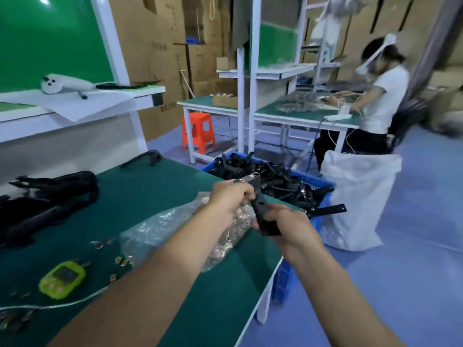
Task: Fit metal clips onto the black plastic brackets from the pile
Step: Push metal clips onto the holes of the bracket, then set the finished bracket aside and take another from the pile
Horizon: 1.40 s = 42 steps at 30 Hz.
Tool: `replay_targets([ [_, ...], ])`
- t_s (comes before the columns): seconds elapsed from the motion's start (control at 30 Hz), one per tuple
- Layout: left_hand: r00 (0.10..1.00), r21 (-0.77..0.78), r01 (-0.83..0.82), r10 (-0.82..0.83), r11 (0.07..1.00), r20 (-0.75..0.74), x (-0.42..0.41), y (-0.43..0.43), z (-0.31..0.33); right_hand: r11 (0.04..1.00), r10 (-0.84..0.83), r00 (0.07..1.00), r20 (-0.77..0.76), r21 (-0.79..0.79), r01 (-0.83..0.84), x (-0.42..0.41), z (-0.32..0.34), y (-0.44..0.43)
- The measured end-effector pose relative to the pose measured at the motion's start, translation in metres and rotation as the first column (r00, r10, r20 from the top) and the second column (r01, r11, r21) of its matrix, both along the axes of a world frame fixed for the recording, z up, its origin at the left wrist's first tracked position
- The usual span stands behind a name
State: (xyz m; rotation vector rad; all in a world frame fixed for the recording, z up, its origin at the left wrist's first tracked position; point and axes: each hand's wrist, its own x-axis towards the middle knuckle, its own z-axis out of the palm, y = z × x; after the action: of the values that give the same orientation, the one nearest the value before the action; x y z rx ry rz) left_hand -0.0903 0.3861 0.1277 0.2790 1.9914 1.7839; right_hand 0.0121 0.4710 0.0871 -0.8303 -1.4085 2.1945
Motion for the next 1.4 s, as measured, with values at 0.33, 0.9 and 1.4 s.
replay_targets([
  [0.33, 0.978, -0.089, -0.107, 0.089, 0.990, -0.190, -0.071, -0.014, 0.010, 0.812, -0.114, 0.921, 0.374, 0.569, -0.130, -0.083, -0.011, 0.029],
  [0.9, 0.531, 0.015, -0.819, 0.768, 0.574, -0.358, -0.050, -0.356, -0.053, 0.355, 0.547, 0.766, 0.338, 0.735, -0.578, -0.171, 0.006, -0.271],
  [1.4, 0.688, -0.554, -0.725, 0.400, 0.409, -0.605, 0.032, -0.487, -0.121, 0.067, 0.696, 0.551, 0.461, 0.722, -0.688, -0.232, -0.050, -0.466],
])
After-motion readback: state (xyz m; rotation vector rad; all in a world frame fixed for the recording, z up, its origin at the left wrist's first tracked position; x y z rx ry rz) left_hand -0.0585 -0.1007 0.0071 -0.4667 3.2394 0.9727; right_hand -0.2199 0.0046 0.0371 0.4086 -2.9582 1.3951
